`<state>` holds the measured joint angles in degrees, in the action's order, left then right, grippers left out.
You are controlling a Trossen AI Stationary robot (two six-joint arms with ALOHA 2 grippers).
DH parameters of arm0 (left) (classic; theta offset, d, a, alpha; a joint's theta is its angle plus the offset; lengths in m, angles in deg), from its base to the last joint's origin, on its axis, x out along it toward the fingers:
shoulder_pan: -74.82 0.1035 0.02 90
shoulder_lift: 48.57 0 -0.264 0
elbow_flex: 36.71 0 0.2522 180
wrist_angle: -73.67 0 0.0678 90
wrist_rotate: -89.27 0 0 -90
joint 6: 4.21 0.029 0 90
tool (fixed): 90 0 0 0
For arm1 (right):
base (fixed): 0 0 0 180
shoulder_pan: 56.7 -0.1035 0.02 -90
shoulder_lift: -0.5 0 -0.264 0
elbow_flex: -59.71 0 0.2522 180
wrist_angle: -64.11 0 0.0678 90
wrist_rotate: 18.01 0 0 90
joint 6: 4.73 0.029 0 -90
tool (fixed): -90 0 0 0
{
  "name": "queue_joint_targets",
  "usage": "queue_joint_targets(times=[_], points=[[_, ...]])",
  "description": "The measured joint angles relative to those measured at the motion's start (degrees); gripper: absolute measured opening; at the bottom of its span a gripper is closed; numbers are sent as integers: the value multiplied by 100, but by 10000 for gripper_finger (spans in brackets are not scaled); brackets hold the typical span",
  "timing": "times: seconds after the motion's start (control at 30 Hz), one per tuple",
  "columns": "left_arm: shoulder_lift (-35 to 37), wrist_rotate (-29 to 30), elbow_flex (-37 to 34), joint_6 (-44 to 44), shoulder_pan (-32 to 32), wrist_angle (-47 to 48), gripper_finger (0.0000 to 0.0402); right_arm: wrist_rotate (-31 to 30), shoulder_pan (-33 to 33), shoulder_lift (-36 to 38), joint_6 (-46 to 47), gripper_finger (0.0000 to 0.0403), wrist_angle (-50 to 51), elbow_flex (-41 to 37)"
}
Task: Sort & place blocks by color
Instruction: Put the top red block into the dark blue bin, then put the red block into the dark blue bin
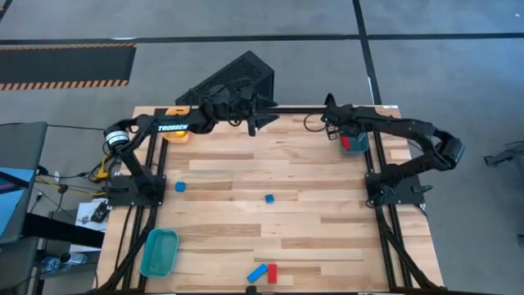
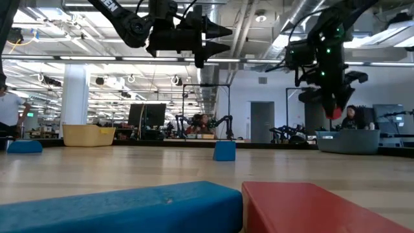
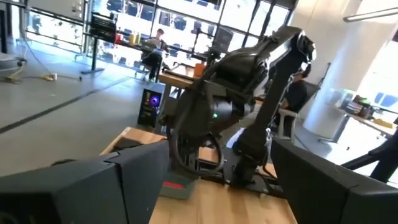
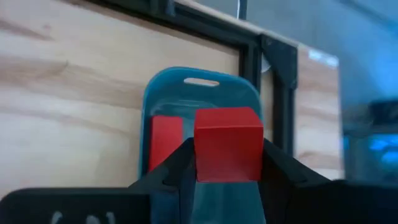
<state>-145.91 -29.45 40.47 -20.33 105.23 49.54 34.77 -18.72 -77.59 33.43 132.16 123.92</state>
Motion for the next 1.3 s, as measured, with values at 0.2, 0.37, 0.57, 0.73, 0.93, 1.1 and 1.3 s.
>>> queue_joint_targets(times=[0.2, 0.37, 0.57, 0.73, 0.93, 1.1, 1.3], points=[[0, -132, 0, -141, 131, 4, 274, 275, 198, 1, 40, 173, -463, -436], [0, -178, 0, -105, 125, 26, 274, 287, 198, 1, 43, 217, -442, -775], [0, -706, -2, -226, 458, 169, 274, -90, -140, 43, -95, 251, -701, -1051], [0, -480, -2, -293, 652, 161, 274, -671, -1094, 227, -128, 254, -920, -1053], [0, -268, -2, -164, 675, -278, 274, -637, -2247, 599, -62, 255, -1221, -887], [0, -994, -2, -188, 660, -598, 274, 475, -3314, 810, -27, 255, -2818, -1023], [41, -1798, -2, -400, 632, -641, 274, 703, -4775, 93, -97, 255, -5470, -1427]])
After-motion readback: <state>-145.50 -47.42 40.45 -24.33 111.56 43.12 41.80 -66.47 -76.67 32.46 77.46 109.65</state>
